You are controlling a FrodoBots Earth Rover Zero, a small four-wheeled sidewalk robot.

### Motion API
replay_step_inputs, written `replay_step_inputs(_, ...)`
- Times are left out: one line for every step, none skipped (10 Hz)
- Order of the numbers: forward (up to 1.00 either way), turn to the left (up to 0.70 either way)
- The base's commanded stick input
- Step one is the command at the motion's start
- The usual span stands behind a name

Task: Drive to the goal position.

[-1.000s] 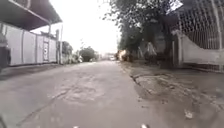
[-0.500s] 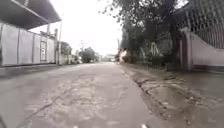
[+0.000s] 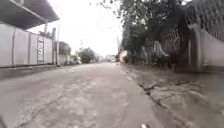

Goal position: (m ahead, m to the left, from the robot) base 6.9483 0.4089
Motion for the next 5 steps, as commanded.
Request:
replay_step_inputs(1.0, -0.09)
replay_step_inputs(1.0, -0.09)
replay_step_inputs(1.0, -0.08)
replay_step_inputs(1.0, -0.08)
replay_step_inputs(1.0, -0.08)
